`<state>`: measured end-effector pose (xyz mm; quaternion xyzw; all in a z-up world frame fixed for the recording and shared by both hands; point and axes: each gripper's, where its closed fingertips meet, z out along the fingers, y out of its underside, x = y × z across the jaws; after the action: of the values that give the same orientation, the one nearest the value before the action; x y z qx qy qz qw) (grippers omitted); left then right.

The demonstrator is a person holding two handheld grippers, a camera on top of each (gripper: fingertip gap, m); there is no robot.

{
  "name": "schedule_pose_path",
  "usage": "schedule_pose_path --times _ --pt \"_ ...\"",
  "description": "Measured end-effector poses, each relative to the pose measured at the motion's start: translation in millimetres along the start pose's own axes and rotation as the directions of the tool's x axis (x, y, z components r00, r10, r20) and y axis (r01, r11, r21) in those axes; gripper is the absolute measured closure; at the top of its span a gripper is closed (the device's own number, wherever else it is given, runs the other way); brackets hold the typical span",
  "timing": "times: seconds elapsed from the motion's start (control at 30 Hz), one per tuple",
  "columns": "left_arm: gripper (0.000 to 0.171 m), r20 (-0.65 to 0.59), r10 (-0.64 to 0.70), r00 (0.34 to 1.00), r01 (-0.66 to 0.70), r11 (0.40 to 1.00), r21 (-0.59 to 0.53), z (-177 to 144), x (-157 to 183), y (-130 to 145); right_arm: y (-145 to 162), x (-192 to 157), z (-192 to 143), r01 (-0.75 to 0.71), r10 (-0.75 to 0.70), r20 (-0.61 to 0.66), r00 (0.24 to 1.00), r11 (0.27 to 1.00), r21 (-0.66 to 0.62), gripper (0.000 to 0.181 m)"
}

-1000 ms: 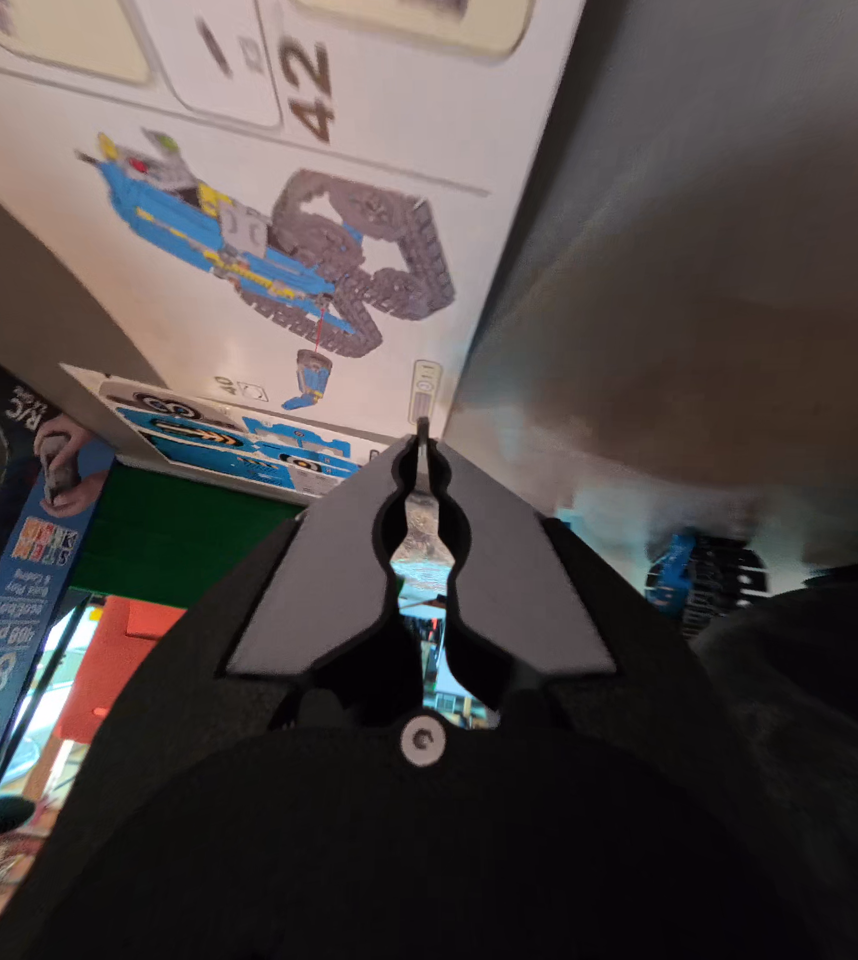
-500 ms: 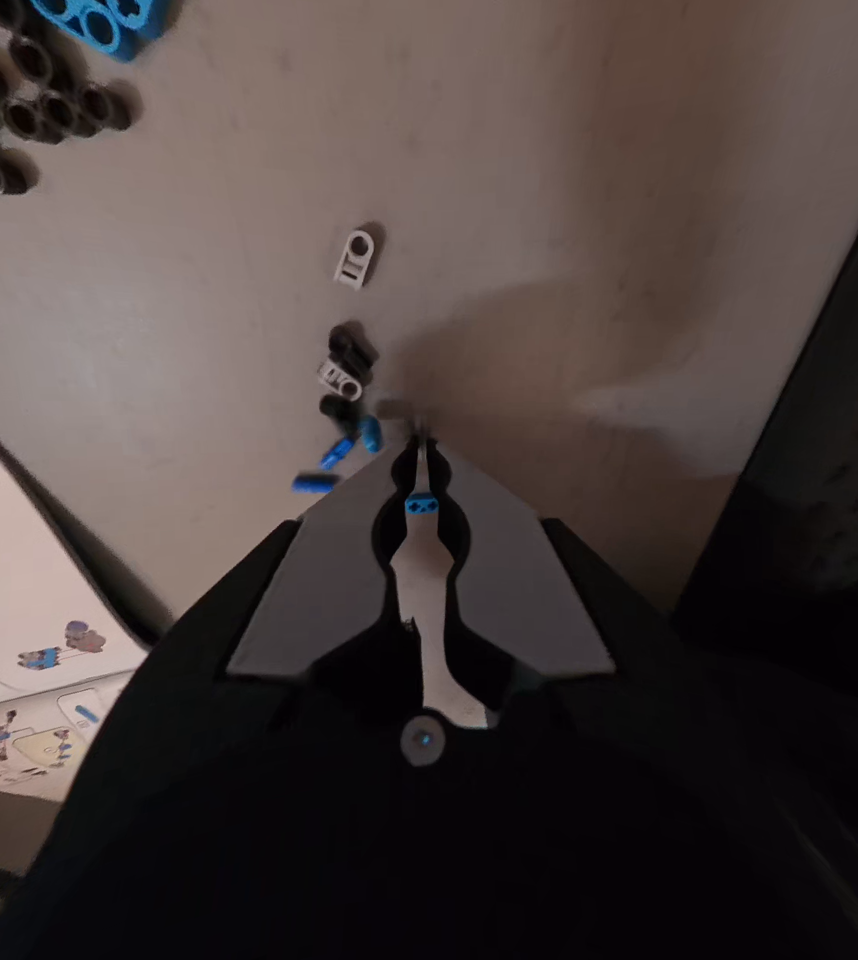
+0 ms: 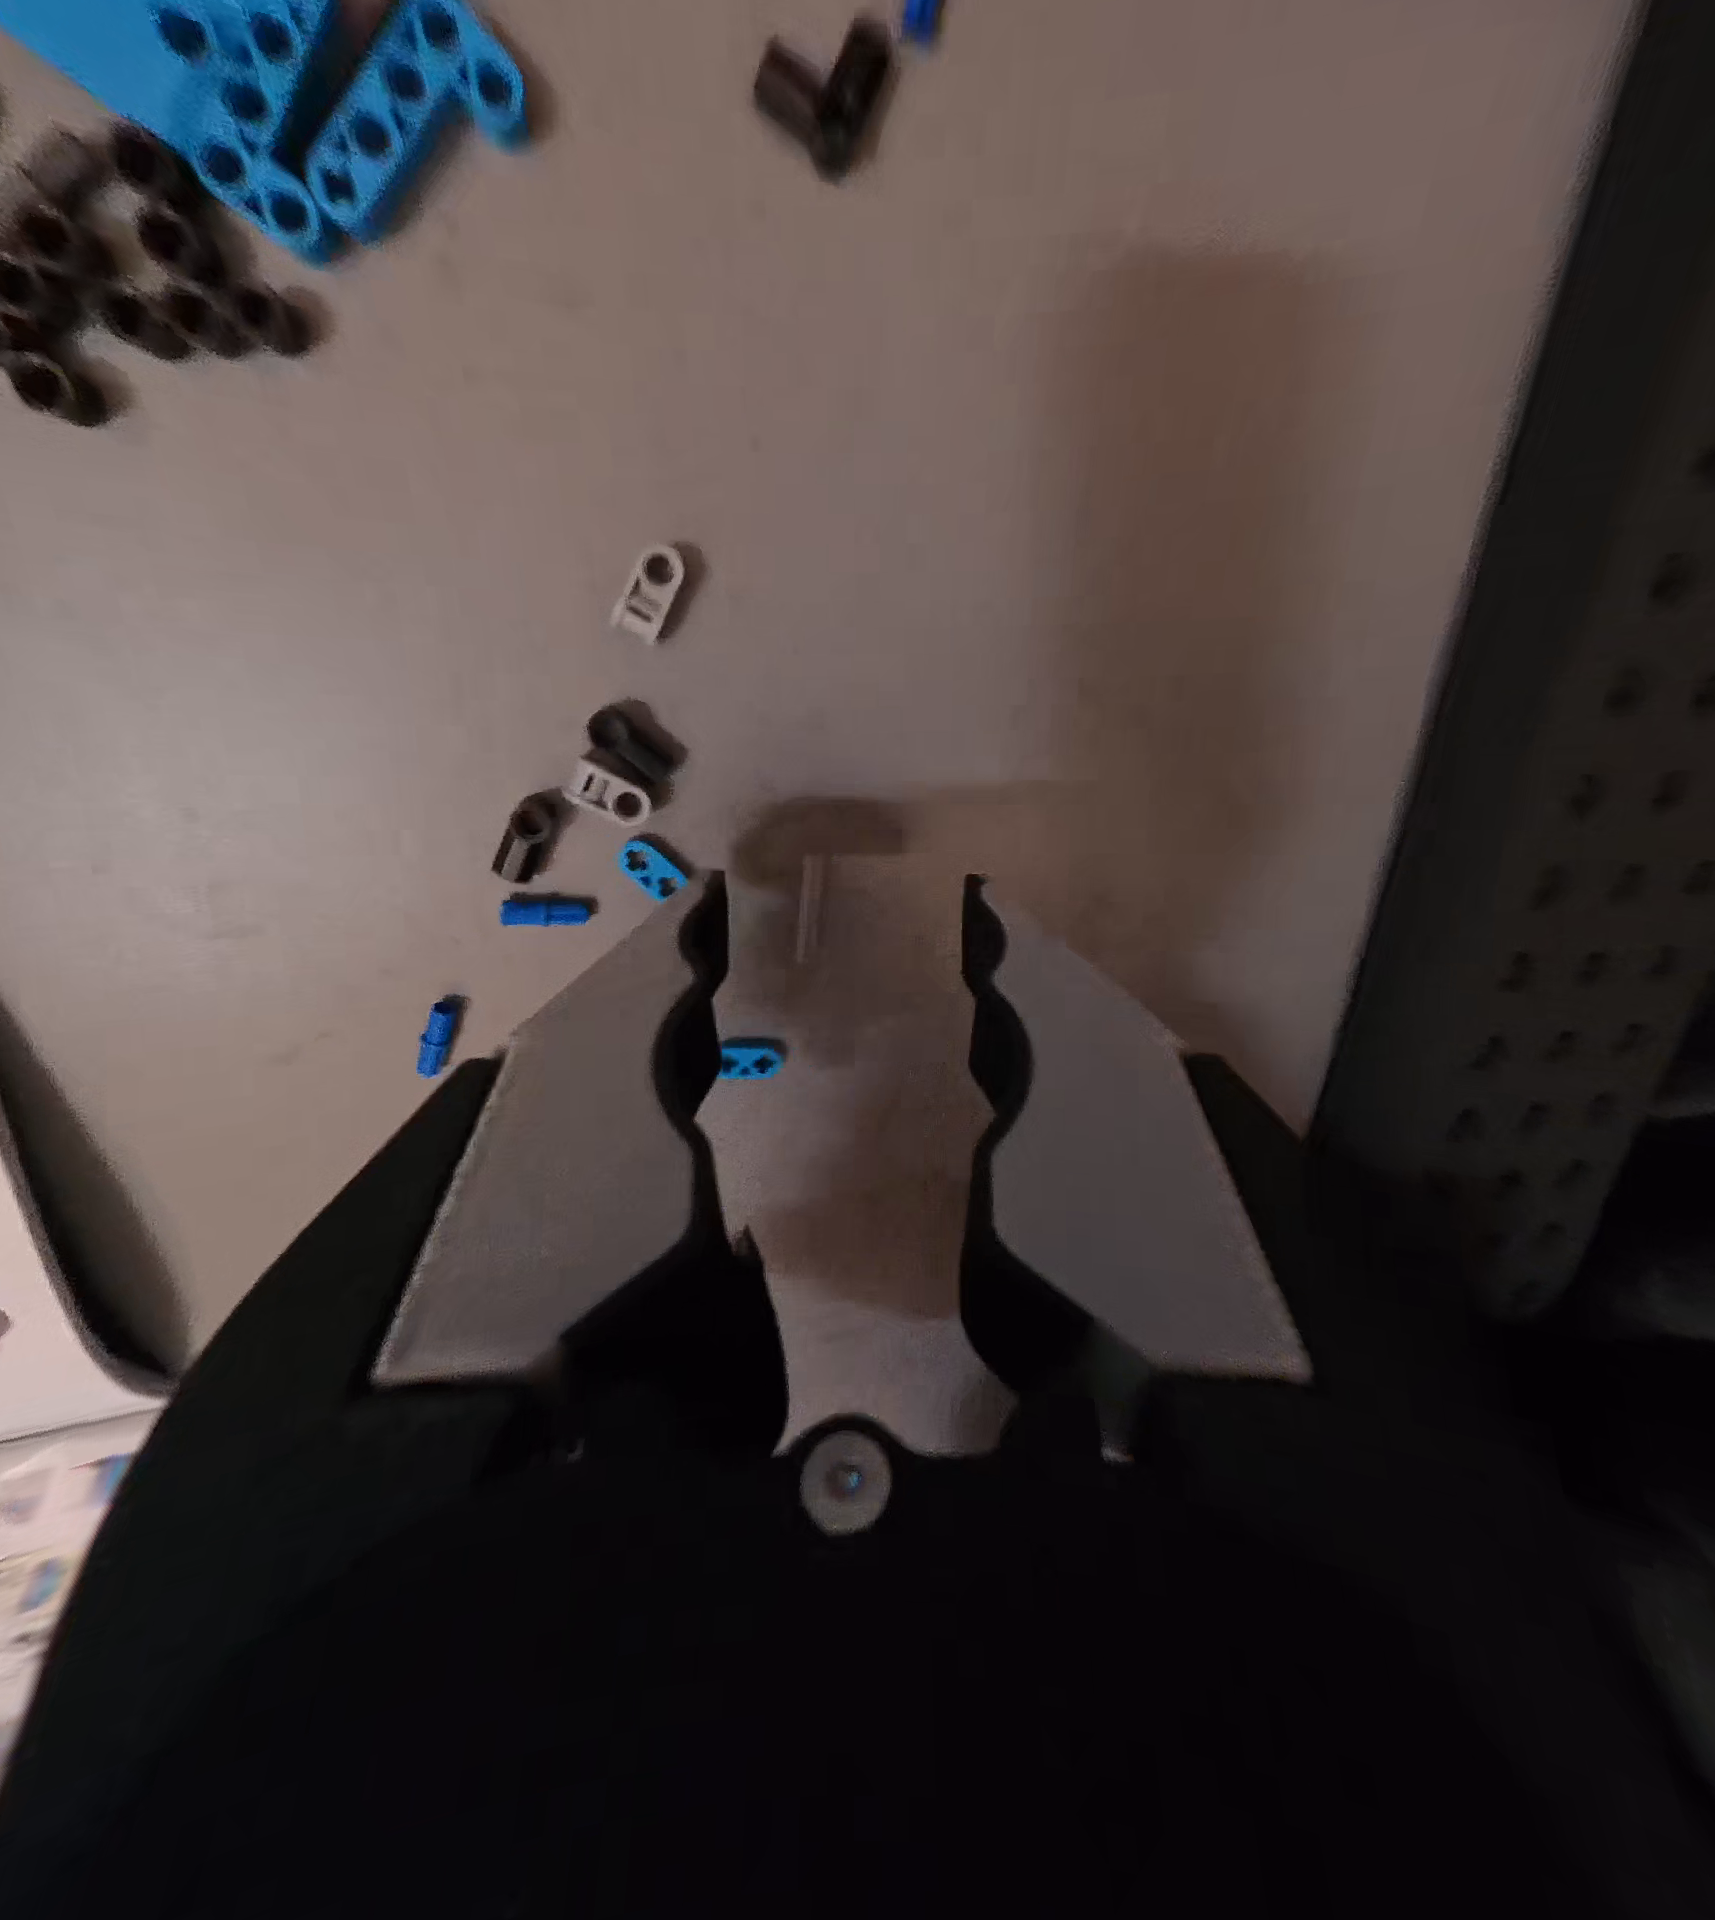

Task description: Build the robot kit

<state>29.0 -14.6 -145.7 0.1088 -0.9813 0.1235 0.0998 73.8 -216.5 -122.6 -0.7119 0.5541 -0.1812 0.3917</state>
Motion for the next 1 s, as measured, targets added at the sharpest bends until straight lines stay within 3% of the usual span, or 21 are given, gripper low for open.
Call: schedule_pose_path --times 0.1,0.2,0.27,0.37,0.47,0.53,0.63,0.73,0.83,1.0 --pt "0.125 0.042 -0.021 0.999 0.013 0.986 0.168 -22 7 -6 -36 14 1 0.111 -0.109 -0.098 0.989 0.994 0.012 0.162" --pt "0.121 0.133 -0.109 0.985 0.053 0.928 0.369 -44 4 -7 -57 18 17 0.181 -0.181 -0.114 0.977 0.983 -0.015 0.162" --pt "0.119 0.176 -0.217 0.96 0.103 0.859 0.501 -53 -5 -1 -54 21 33 0.213 -0.223 -0.112 0.968 0.973 -0.091 0.162" --pt "0.116 0.249 -0.374 0.893 0.134 0.751 0.647 -57 -29 18 -26 31 35 0.134 -0.187 -0.153 0.97 0.943 -0.306 0.156" --pt "0.116 0.249 -0.46 0.852 0.125 0.642 0.757 -61 -47 30 -11 21 13 0.068 -0.113 -0.115 0.987 0.939 -0.338 0.156" --pt "0.113 0.246 -0.474 0.845 0.106 0.6 0.793 -67 -57 34 -3 16 -8 0.048 -0.089 -0.104 0.991 0.939 -0.342 0.156" --pt "0.107 0.238 -0.466 0.852 0.1 0.59 0.801 -76 -60 35 5 21 -47 0.061 -0.122 -0.159 0.98 0.938 -0.342 0.156" --pt "0.106 0.216 -0.48 0.85 0.101 0.552 0.828 -78 -58 37 -4 29 -71 0.066 -0.138 -0.221 0.965 0.95 -0.306 0.156" --pt "0.106 0.19 -0.472 0.861 0.132 0.569 0.812 -71 -54 39 -37 18 -56 0.116 -0.162 -0.216 0.963 0.971 -0.21 0.151" --pt "0.108 0.154 -0.464 0.872 0.143 0.542 0.828 -75 -50 39 -80 19 14 0.148 -0.179 -0.277 0.944 0.98 -0.13 0.146"
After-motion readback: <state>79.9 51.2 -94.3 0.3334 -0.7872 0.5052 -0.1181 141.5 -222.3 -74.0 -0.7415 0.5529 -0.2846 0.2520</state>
